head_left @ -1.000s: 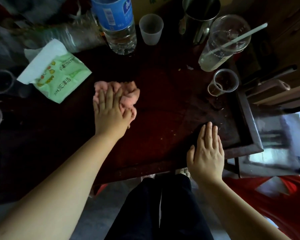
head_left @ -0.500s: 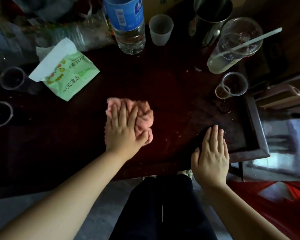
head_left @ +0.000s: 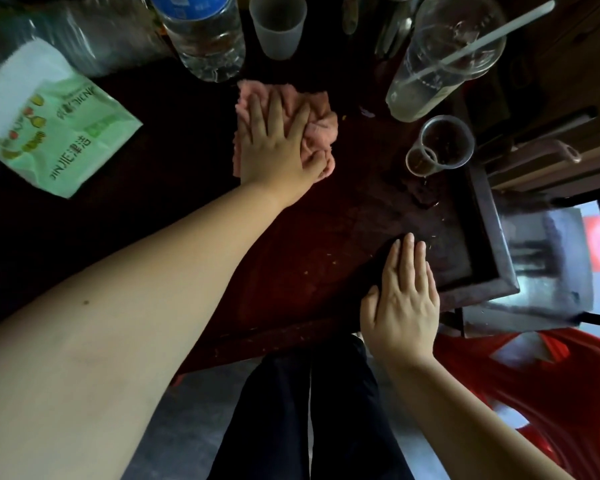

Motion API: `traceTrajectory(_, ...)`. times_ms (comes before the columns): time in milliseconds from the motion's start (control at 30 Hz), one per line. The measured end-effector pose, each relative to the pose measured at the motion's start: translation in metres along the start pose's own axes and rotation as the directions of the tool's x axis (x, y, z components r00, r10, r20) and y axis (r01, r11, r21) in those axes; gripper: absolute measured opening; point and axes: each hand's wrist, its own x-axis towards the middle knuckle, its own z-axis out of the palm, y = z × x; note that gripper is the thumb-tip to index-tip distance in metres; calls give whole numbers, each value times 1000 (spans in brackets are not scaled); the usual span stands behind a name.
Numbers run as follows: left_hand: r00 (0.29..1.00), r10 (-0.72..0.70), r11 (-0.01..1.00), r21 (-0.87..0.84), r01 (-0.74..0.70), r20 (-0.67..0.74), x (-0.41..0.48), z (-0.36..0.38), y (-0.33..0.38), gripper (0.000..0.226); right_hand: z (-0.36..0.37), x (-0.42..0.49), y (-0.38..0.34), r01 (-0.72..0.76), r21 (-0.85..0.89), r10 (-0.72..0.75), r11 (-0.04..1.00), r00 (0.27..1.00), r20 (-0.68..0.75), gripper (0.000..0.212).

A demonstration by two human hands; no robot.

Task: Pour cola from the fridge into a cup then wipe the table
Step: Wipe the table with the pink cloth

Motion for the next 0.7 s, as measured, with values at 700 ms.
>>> traceTrajectory(700, 951, 149, 971, 140, -192, 270, -153, -4, 44, 71, -8, -6, 9, 74, 98, -79, 992, 995, 52, 74)
